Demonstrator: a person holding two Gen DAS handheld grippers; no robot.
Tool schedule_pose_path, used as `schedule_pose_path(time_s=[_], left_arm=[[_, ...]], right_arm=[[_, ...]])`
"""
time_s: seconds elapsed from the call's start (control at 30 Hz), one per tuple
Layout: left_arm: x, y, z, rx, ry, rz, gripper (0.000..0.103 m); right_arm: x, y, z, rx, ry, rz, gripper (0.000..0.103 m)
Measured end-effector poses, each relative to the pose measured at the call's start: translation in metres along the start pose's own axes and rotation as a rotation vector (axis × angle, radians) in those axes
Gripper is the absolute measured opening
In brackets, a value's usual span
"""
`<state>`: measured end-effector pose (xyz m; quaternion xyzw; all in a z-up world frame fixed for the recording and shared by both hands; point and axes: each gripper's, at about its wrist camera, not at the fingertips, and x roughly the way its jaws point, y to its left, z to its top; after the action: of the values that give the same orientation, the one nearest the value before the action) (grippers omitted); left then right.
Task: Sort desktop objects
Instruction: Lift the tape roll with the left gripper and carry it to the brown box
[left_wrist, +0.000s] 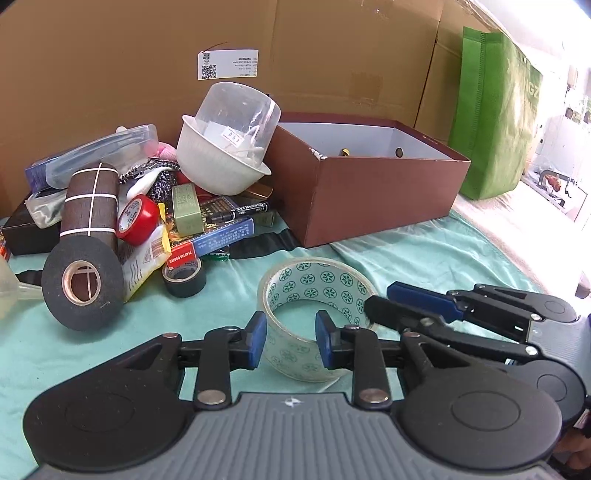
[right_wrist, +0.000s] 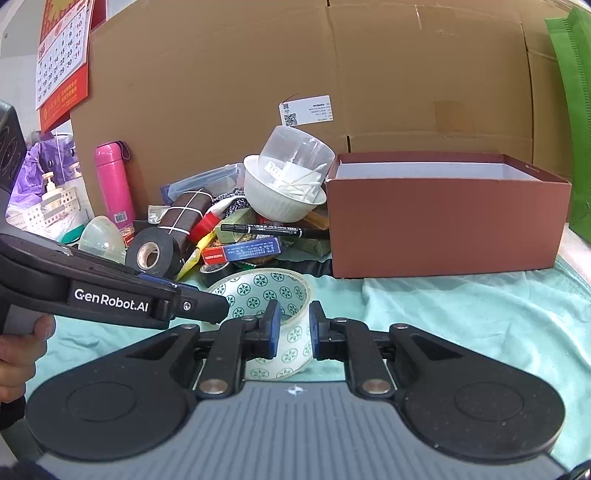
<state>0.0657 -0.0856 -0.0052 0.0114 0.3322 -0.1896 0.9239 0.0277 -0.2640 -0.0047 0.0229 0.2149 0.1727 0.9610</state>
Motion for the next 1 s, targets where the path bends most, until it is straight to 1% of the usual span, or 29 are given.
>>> schedule_pose_path(time_s=[0.03,0.1,0.23,0.27,0.4,0.5,0.53,0.6,0.63,0.73,0.8,0.9,1.0], left_arm=[[0.001,0.000,0.001,0.004,-0.003,0.009,0.029],[0.006,0.000,0.003,0.016,-0.007,0.026,0.030],[0.020,0.005,0.007,-0.002,0.042,0.026,0.030],[0.022,0.006,0.007,-0.004,0.048,0.027,0.028],[0.025,0.004,0.008,0.013,0.049,0.045,0.026],[0.029,0.005,0.009,0.019,0.056,0.057,0.028],[0.031,0.006,0.009,0.017,0.063,0.055,0.028],[0.033,0.006,0.011,0.008,0.072,0.048,0.023],[0.033,0.004,0.011,0.013,0.072,0.057,0.023],[0.037,0.000,0.011,0.040,0.071,0.075,0.021],[0.039,-0.002,0.012,0.044,0.078,0.088,0.021],[0.037,-0.010,0.011,0.055,0.072,0.130,0.016],[0.032,-0.015,0.014,0.043,0.074,0.109,0.015]], right_arm=[[0.002,0.000,0.001,0.000,-0.002,-0.001,0.032],[0.006,0.001,0.003,-0.011,-0.002,-0.021,0.032],[0.016,-0.001,0.006,-0.019,0.019,-0.029,0.032],[0.017,-0.002,0.006,-0.025,0.023,-0.030,0.032],[0.026,-0.002,0.007,-0.035,0.050,-0.039,0.031],[0.031,-0.001,0.010,-0.060,0.072,-0.051,0.031],[0.032,0.000,0.011,-0.070,0.079,-0.052,0.030],[0.035,0.003,0.012,-0.092,0.090,-0.048,0.025],[0.036,0.004,0.013,-0.097,0.098,-0.039,0.020],[0.040,0.005,0.014,-0.116,0.106,-0.041,0.017],[0.040,0.002,0.014,-0.102,0.105,-0.033,0.015],[0.036,-0.001,0.015,-0.091,0.090,-0.032,0.010],[0.028,0.000,0.017,-0.115,0.061,-0.062,0.008]])
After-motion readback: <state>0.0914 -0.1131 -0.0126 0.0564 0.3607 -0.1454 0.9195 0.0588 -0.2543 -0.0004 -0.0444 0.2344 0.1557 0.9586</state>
